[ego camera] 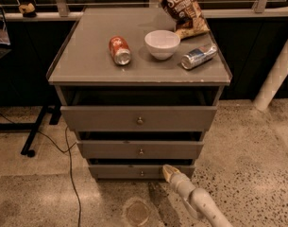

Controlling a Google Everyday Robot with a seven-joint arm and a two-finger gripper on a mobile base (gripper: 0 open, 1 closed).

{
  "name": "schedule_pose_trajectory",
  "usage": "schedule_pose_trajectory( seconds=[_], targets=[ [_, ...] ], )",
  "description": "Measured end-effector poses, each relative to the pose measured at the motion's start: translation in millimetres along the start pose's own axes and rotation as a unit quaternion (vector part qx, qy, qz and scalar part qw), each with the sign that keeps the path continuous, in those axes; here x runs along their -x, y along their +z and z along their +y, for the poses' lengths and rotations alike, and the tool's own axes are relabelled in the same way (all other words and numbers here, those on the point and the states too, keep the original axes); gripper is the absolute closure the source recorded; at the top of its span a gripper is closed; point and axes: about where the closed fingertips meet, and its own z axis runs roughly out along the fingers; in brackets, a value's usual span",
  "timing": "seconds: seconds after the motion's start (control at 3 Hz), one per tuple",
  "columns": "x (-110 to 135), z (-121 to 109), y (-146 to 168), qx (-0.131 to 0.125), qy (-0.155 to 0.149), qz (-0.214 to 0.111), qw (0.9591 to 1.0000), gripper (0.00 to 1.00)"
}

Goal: Open bottom drawer

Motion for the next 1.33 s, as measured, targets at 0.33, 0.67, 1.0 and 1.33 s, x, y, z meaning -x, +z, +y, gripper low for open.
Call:
schedule_pose_trajectory(
  seconds=[0.33, 0.67, 1.0, 1.33],
  targets=[
    [11, -15, 6, -0.027, -0.005, -0.021, 0.9994, 1.0],
    [28, -37, 10, -0.066, -0.018, -0.045, 0.9967, 1.0],
    [28, -37, 10, -0.066, -0.018, -0.045, 0.9967, 1.0],
    [19, -54, 39, -0.09, -0.029, -0.024, 0.9952, 1.0]
  ],
)
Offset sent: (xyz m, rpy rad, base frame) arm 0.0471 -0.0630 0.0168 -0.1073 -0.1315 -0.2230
